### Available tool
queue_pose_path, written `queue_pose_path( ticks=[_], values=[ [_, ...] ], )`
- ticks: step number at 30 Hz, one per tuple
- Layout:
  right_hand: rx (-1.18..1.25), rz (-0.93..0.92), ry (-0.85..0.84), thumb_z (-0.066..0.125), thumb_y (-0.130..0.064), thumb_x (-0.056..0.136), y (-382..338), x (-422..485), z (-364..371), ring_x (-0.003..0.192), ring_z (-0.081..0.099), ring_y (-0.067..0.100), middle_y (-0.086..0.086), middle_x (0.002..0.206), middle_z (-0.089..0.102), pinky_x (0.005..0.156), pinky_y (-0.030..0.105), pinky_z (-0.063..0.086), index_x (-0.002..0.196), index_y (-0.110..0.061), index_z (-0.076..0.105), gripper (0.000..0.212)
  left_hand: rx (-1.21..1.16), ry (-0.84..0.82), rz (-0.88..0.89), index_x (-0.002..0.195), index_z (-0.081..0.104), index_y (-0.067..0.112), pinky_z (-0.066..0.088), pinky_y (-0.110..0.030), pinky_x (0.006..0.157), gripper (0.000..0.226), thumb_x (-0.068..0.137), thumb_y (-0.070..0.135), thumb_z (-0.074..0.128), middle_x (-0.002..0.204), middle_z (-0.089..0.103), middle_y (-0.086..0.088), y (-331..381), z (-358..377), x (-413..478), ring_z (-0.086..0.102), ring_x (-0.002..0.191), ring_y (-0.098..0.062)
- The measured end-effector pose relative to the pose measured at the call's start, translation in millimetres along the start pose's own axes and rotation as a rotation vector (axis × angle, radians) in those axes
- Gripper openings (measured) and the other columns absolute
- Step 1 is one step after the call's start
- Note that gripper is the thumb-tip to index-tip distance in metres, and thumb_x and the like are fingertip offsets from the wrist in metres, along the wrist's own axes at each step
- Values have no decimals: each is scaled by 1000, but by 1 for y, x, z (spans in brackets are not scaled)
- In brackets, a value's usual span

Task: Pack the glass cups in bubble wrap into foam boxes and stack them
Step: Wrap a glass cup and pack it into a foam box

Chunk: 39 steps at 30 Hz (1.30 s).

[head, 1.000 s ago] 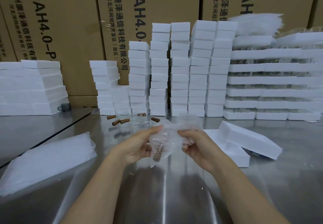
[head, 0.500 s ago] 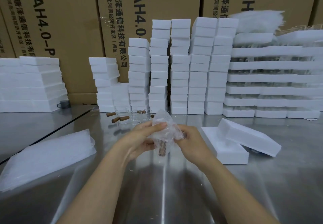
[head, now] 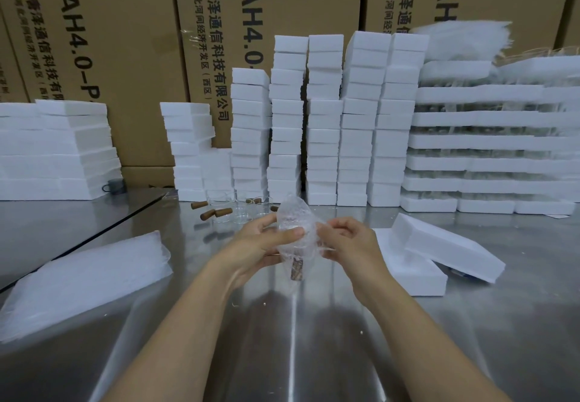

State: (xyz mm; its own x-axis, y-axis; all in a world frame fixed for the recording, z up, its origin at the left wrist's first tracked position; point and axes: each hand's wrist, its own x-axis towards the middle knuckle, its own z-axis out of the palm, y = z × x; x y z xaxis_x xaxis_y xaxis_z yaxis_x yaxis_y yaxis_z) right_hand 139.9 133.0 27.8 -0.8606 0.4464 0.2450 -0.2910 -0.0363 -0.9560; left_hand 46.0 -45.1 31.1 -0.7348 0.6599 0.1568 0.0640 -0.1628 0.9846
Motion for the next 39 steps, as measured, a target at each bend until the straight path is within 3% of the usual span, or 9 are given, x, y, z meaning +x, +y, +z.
queue_pose_path(
  ticks=[5, 8, 10, 14, 19, 25, 30, 36, 39],
  values=[
    [-235, -1, -200, 55, -18, 100, 5, -2, 1, 65, 49, 6, -6, 71, 59, 59, 11, 38, 86, -5, 71, 25, 14, -19, 42, 137, 68, 23, 53, -56, 111, 77, 70, 36, 103, 133, 76, -10, -3, 5, 3, 73, 121, -34],
    [-220, 26, -198, 59, -18, 97, 3, -1, 2, 74, 52, 11, -1, 79, 64, 68, 24, 40, 98, -2, 72, 21, 6, -47, 39, 138, 68, 22, 59, -46, 104, 76, 71, 32, 102, 134, 75, -11, 0, 7, 3, 73, 122, -34],
    [-184, -13, -114, 69, -22, 94, 2, -1, 1, 81, 63, 9, -8, 92, 74, 72, 25, 47, 104, -21, 76, 12, -18, -53, 33, 138, 69, 22, 59, -42, 100, 74, 72, 28, 102, 134, 75, -12, -1, 7, 2, 72, 123, -34],
    [-48, 82, -103, 76, -22, 93, 8, 2, 0, 107, 73, 20, -2, 119, 71, 93, 39, 59, 128, -29, 65, 37, -66, -59, 11, 129, 75, 29, 61, -35, 95, 60, 75, 24, 100, 135, 74, -14, 0, 7, 2, 73, 122, -33],
    [-40, 8, -39, 78, -15, 91, 12, 5, 0, 80, 74, 9, 5, 95, 77, 65, 18, 55, 106, -16, 73, 16, -42, -56, 26, 127, 76, 28, 60, -35, 96, 58, 74, 25, 100, 134, 74, -15, -2, 9, 3, 73, 121, -32],
    [-227, -104, 43, 69, -17, 94, 16, 6, 2, 79, 73, 16, -4, 81, 77, 74, 29, 61, 84, -22, 76, 13, 14, -10, 17, 142, 63, 21, 62, -35, 97, 75, 76, 28, 99, 131, 76, -11, -2, 14, 3, 74, 121, -31],
    [-169, -42, -94, 51, -33, 88, 11, 1, 11, 102, 68, 35, 17, 100, 75, 102, 58, 52, 95, -6, 75, 37, 31, 52, 33, 109, 68, 68, 62, -23, 81, 51, 82, 33, 92, 111, 82, 11, 0, 22, -5, 79, 108, -16],
    [-244, -123, -136, 50, -18, 94, 9, -7, 12, 84, 66, 17, 9, 93, 73, 73, 31, 51, 90, -23, 76, 27, 171, 45, -5, 146, 56, 43, 57, -47, 108, 49, 101, 35, 74, 132, 76, 5, 2, 32, -5, 73, 121, -28],
    [-439, -286, -103, 50, -29, 97, 11, -8, 11, 97, 60, 13, -6, 96, 65, 84, 28, 44, 91, -29, 73, 24, 236, 38, -58, 143, 62, 39, 58, -39, 104, 45, 100, 29, 72, 132, 76, 4, 3, 35, -6, 72, 123, -24]
  ],
)
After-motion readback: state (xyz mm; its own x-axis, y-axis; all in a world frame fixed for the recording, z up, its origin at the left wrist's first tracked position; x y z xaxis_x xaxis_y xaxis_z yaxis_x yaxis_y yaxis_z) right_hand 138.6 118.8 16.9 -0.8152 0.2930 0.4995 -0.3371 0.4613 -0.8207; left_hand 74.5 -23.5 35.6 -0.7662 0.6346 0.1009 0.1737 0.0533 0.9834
